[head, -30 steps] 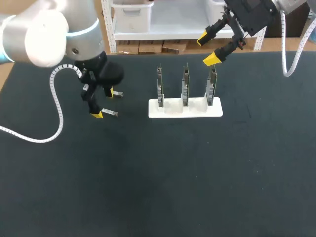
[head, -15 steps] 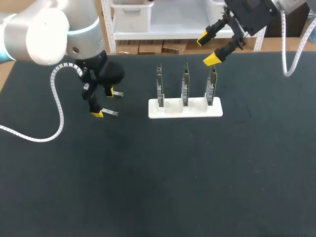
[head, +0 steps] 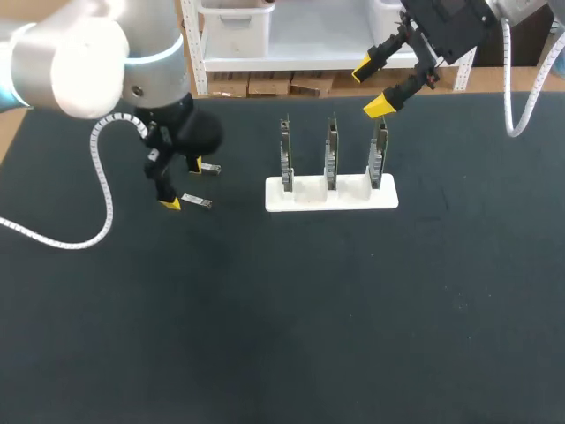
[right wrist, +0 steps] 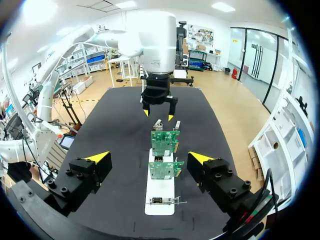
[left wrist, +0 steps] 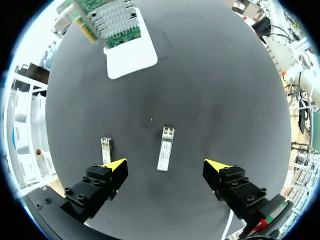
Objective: Pick up the optical module with the left hand, and insert it into the network port with the right hand.
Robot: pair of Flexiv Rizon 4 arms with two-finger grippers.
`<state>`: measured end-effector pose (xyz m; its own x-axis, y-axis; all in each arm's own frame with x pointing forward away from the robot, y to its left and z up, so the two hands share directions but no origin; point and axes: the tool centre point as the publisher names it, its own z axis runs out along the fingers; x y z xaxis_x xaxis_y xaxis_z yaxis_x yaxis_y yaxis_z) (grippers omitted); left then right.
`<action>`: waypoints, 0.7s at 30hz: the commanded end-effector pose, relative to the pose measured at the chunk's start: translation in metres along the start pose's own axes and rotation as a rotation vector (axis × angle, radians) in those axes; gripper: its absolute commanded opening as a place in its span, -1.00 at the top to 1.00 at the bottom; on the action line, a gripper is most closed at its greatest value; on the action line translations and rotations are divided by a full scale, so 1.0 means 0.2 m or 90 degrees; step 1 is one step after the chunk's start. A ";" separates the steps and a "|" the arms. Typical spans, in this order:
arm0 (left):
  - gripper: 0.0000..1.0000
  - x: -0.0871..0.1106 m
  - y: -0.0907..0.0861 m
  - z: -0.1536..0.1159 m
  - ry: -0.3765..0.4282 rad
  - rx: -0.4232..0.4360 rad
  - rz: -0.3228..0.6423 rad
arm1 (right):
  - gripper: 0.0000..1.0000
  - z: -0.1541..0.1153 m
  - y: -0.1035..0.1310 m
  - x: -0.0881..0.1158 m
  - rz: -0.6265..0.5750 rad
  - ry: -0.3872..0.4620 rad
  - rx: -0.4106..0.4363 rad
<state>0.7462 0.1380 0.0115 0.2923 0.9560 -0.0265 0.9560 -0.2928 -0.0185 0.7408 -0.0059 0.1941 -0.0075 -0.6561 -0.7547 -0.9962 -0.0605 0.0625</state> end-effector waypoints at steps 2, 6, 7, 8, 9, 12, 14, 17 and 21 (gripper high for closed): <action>-1.00 -0.03 -0.01 0.01 0.014 -0.002 0.008 | -1.00 0.00 0.00 0.00 0.000 0.000 0.002; -1.00 0.00 -0.02 0.01 0.010 0.001 -0.002 | -1.00 0.00 0.00 0.00 0.000 0.000 0.002; -1.00 0.00 -0.03 0.01 0.009 0.001 -0.004 | -1.00 0.00 0.00 0.00 0.000 0.000 0.002; -1.00 0.01 -0.03 0.02 0.008 0.005 -0.009 | -1.00 0.00 0.00 0.00 0.000 0.000 0.002; -1.00 0.02 -0.03 0.02 0.009 0.005 -0.012 | -1.00 0.00 0.00 0.00 0.000 0.000 0.002; -1.00 0.03 -0.04 0.04 0.014 0.011 -0.016 | -1.00 0.00 0.00 0.00 0.000 0.000 0.002; -1.00 0.03 -0.04 0.05 0.025 0.014 -0.012 | -1.00 0.00 0.00 0.00 0.000 0.000 0.002; -1.00 0.02 -0.04 0.08 0.040 0.019 -0.002 | -1.00 0.00 0.00 0.00 0.000 0.000 0.002; -1.00 0.03 -0.01 0.10 0.041 0.021 -0.008 | -1.00 0.00 0.00 0.00 0.000 0.000 0.002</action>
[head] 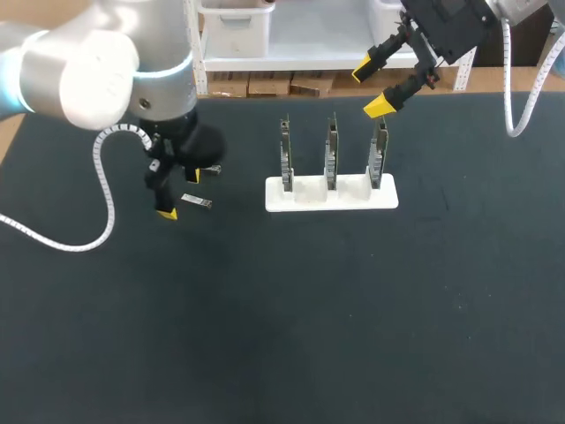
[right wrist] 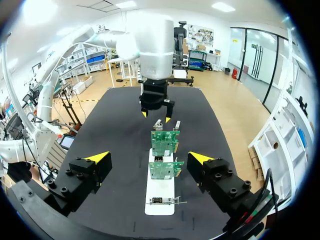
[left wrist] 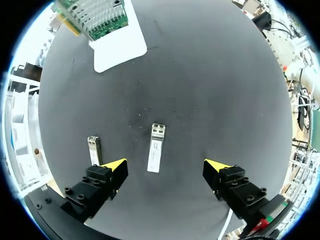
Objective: Pick up the optical module with the left hand, and insert it into the network port with the right hand.
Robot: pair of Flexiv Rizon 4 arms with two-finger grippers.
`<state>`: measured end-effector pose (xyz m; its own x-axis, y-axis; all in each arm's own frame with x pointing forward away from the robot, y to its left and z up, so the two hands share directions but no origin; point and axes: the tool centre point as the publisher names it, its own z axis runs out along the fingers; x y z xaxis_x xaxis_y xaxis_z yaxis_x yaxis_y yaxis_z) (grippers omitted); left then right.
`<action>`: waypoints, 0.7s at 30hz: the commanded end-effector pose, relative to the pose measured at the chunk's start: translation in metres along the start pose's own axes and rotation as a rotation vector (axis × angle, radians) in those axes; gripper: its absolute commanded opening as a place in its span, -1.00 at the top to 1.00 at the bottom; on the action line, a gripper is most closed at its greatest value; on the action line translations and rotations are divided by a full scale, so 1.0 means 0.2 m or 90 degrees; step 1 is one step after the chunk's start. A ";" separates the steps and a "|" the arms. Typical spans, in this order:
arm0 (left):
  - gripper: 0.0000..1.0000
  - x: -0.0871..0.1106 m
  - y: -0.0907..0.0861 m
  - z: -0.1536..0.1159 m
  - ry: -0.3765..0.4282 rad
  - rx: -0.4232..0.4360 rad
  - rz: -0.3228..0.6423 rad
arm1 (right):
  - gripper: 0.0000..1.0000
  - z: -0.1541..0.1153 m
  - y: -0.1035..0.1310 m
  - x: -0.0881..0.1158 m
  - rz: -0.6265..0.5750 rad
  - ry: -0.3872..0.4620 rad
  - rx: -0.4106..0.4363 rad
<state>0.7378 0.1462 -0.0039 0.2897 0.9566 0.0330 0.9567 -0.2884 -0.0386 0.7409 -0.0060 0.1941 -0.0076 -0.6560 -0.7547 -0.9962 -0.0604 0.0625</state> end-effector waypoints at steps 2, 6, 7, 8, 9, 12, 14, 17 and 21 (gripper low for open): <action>-1.00 0.00 0.05 0.02 0.004 0.006 -0.006 | -1.00 0.00 0.00 0.00 0.000 0.000 0.002; -1.00 0.01 0.06 0.03 0.002 0.003 -0.007 | -1.00 0.00 0.00 0.00 0.000 0.000 0.002; -1.00 0.02 0.06 0.03 0.000 0.004 -0.008 | -1.00 0.00 0.00 0.00 0.000 0.000 0.002; -1.00 0.02 0.06 0.03 -0.006 0.005 -0.009 | -1.00 0.00 0.00 0.00 0.000 0.000 0.002; -1.00 0.02 0.06 0.04 -0.016 0.008 -0.011 | -1.00 0.00 0.00 0.00 0.000 0.000 0.002; -1.00 0.00 0.06 0.05 -0.023 0.012 -0.006 | -1.00 0.00 0.00 0.00 0.000 0.000 0.002; -1.00 0.00 0.06 0.06 -0.025 0.013 -0.003 | -1.00 0.00 0.00 0.00 0.000 0.000 0.002; -1.00 0.00 0.07 0.05 -0.024 0.013 -0.005 | -1.00 0.00 0.00 0.00 0.000 0.000 0.002; -1.00 0.01 0.07 0.05 -0.015 0.010 -0.007 | -1.00 0.00 0.00 0.00 0.000 0.000 0.002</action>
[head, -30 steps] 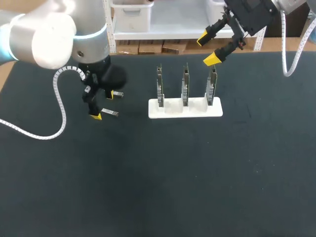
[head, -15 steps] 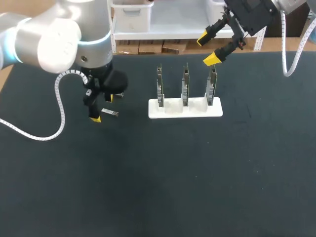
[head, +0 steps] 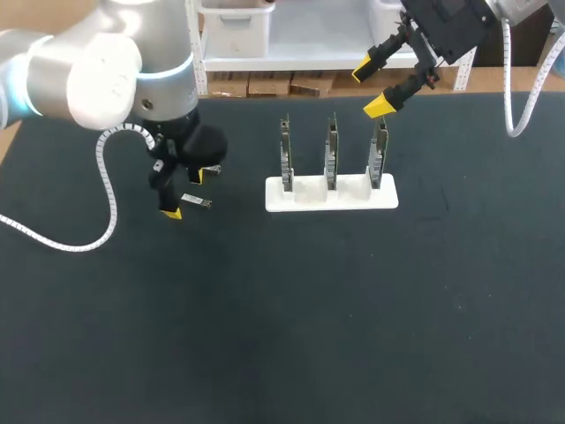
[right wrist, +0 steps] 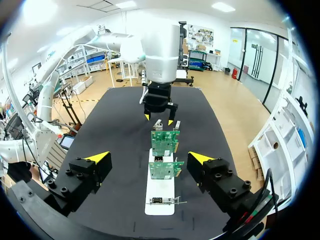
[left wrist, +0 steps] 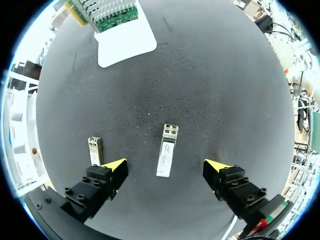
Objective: Pick up the optical module with the left hand, and insert it into the network port with the right hand.
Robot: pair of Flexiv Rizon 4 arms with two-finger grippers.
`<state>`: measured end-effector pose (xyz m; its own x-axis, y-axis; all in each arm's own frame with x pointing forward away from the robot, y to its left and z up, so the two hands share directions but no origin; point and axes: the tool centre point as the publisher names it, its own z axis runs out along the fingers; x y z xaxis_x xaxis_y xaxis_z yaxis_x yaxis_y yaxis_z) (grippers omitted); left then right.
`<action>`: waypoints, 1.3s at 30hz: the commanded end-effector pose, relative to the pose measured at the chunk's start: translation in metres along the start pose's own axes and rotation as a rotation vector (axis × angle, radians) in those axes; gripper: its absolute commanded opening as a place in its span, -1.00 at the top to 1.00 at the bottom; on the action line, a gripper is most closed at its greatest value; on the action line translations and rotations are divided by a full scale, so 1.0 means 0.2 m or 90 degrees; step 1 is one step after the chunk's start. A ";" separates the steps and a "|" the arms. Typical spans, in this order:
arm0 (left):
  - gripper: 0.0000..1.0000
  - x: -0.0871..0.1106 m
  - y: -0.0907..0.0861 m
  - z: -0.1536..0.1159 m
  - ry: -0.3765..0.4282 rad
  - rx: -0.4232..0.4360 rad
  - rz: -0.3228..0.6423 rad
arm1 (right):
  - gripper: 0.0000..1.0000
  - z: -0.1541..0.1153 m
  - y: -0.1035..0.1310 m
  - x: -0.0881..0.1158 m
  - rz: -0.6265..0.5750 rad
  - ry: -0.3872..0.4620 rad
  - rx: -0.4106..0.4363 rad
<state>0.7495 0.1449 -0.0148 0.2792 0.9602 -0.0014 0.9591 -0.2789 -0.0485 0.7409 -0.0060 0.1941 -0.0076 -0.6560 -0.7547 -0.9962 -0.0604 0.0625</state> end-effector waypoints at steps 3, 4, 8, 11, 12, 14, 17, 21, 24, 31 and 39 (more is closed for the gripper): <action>-1.00 0.01 0.02 0.01 0.012 0.005 -0.002 | -1.00 0.00 0.00 0.00 0.000 0.000 0.002; -1.00 0.00 0.02 0.01 0.012 0.006 -0.003 | -1.00 0.00 0.00 0.00 0.000 0.000 0.002; -1.00 -0.01 0.03 0.02 0.012 0.008 0.002 | -1.00 0.00 0.00 0.00 0.000 0.000 0.002; -1.00 -0.01 0.03 0.02 0.011 0.008 0.000 | -1.00 0.00 0.00 0.00 0.000 0.000 0.002; -1.00 -0.01 0.04 0.02 0.011 0.008 -0.001 | -1.00 0.00 0.00 0.00 0.000 0.000 0.002; -1.00 0.00 0.04 0.02 0.012 0.006 -0.002 | -1.00 0.00 0.00 0.00 0.000 0.000 0.002; -1.00 0.01 0.05 0.01 0.015 0.002 -0.007 | -1.00 0.00 0.00 0.00 0.000 0.000 0.002; -1.00 0.02 0.06 0.01 0.014 0.000 -0.012 | -1.00 0.00 0.00 0.00 0.000 0.000 0.002; -1.00 0.01 0.05 0.01 0.011 0.001 -0.009 | -1.00 0.00 0.00 0.00 0.000 0.000 0.002; -0.79 0.02 0.04 0.03 0.005 0.004 -0.012 | -1.00 0.00 0.00 0.00 0.000 0.000 0.002; 0.36 0.04 0.03 0.03 0.002 0.005 -0.021 | -1.00 0.00 0.00 0.00 0.000 0.000 0.002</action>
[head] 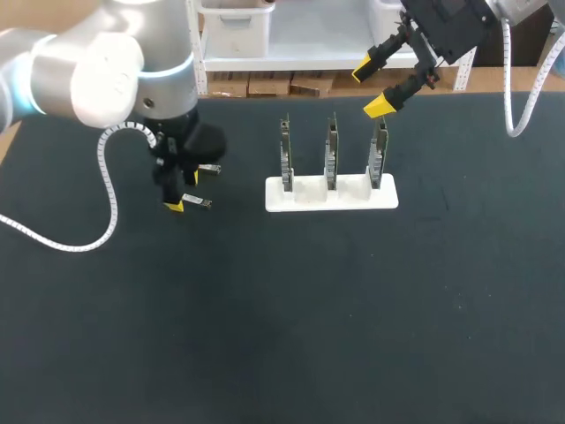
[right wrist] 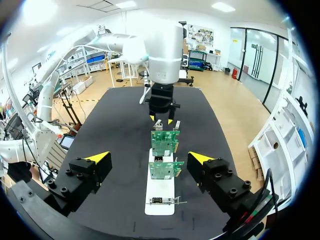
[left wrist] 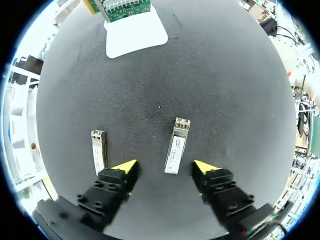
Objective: Pick up the optical module with the left hand, and insert it into the network port with the right hand.
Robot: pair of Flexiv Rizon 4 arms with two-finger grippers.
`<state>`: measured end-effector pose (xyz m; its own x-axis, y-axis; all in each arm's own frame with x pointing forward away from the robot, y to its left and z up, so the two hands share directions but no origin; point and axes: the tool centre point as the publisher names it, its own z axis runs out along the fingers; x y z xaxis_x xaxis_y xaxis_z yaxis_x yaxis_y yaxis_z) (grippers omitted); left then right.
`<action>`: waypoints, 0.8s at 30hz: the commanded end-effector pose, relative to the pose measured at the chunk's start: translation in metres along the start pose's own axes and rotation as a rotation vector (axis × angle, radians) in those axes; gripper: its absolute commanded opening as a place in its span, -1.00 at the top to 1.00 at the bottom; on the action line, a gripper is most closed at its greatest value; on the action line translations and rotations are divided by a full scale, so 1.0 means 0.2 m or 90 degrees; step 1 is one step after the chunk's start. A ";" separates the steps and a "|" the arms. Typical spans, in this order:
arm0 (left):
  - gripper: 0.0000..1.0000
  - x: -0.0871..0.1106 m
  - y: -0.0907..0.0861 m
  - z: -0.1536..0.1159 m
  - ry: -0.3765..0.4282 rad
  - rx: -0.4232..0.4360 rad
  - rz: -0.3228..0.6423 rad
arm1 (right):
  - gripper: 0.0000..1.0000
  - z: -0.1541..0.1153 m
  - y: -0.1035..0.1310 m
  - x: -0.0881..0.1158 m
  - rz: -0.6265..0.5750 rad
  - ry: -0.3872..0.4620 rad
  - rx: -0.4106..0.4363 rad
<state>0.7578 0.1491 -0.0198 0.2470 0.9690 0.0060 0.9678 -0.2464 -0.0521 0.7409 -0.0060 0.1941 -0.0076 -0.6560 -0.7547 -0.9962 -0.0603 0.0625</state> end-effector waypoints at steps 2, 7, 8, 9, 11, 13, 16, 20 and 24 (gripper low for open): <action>0.33 0.01 -0.01 0.02 -0.002 0.005 0.000 | -1.00 0.00 0.00 0.00 0.000 0.000 0.002; 0.44 0.00 -0.01 0.04 -0.006 0.013 0.004 | -1.00 0.00 0.00 0.00 0.000 0.000 0.002; 0.44 -0.01 -0.01 0.04 -0.007 0.015 0.007 | -1.00 0.00 0.00 0.00 0.000 0.000 0.002; 0.51 -0.01 -0.01 0.04 -0.007 0.016 0.009 | -1.00 0.00 0.00 0.00 0.000 0.000 0.002; 0.81 -0.02 -0.01 0.04 -0.007 0.017 0.010 | -1.00 0.00 0.00 0.00 0.000 0.000 0.002; 1.00 -0.02 -0.02 0.02 -0.009 0.014 0.013 | -1.00 0.00 0.00 0.00 0.000 0.000 0.002; 1.00 -0.03 -0.02 -0.01 -0.019 0.007 0.016 | -1.00 0.00 0.00 0.00 0.000 0.000 0.002; 1.00 -0.04 -0.03 -0.06 -0.041 0.001 0.003 | -1.00 0.00 0.00 0.00 0.000 0.000 0.002; 1.00 -0.06 -0.03 -0.13 -0.079 -0.017 -0.005 | -1.00 0.00 0.00 0.00 0.000 0.000 0.002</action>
<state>0.7568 0.1321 -0.0015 0.2341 0.9677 -0.0934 0.9699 -0.2391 -0.0469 0.7409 -0.0060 0.1941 -0.0076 -0.6560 -0.7547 -0.9962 -0.0603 0.0625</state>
